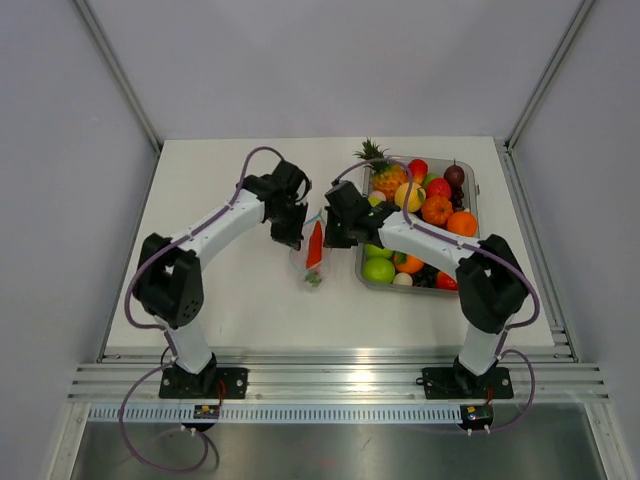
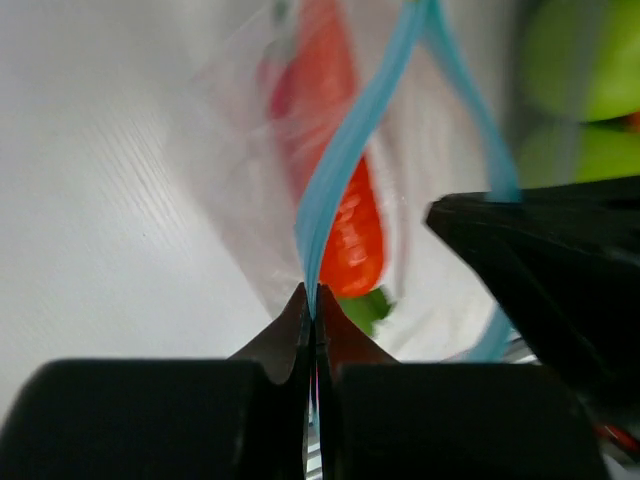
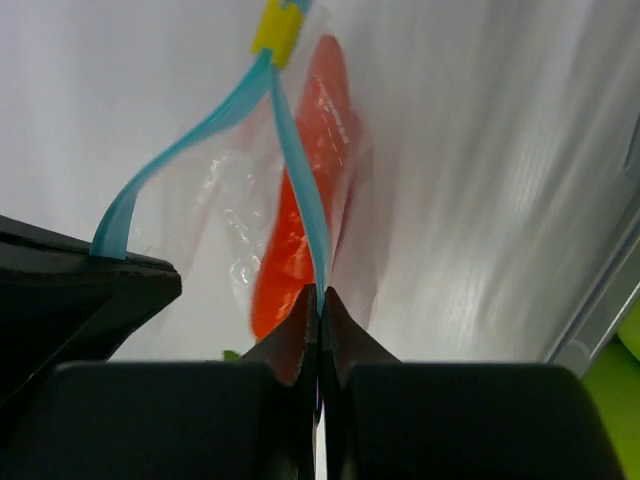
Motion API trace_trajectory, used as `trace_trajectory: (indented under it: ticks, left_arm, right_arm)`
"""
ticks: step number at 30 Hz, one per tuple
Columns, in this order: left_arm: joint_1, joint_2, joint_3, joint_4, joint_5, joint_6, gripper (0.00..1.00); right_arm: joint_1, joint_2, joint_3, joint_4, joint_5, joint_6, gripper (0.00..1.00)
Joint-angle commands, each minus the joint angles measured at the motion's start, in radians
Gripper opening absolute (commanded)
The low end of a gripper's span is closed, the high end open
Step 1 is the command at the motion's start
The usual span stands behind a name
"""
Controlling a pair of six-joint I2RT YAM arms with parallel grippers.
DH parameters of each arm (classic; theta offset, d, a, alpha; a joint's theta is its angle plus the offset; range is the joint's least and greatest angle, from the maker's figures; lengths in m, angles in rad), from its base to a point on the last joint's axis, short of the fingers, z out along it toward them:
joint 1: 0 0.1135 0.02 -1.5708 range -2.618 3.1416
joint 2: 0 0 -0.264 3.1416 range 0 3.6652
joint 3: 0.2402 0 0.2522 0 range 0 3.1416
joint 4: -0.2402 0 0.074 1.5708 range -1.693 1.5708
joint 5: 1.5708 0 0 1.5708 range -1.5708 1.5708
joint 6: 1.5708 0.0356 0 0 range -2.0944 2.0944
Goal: Place the food in the zip-top bag and seal the zipper
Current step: Adjust the zipper food storage bag at the center of the board.
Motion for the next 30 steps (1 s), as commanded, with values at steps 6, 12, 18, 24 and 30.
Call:
trace_trajectory:
  ticks: [6, 12, 18, 24, 30]
  left_arm:
    - [-0.003, -0.074, 0.133, -0.069, 0.037, -0.008, 0.00]
    - [-0.003, -0.060, 0.142, -0.086, 0.015, -0.005, 0.00]
    - [-0.014, -0.007, 0.042, -0.013, 0.072, -0.012, 0.00]
    - [-0.022, 0.003, 0.041, 0.007, 0.098, -0.011, 0.00]
    - [-0.023, 0.001, 0.035, 0.021, 0.122, -0.012, 0.00]
  right_arm:
    - [0.014, -0.072, -0.037, -0.011, 0.054, 0.025, 0.00]
    - [0.014, -0.124, -0.052, 0.007, 0.106, 0.028, 0.00]
    - [0.016, -0.064, -0.074, 0.003, 0.065, 0.048, 0.13]
    - [0.016, -0.221, -0.060, -0.057, 0.163, 0.011, 0.54]
    - [0.014, -0.342, -0.069, -0.150, 0.236, -0.020, 0.69]
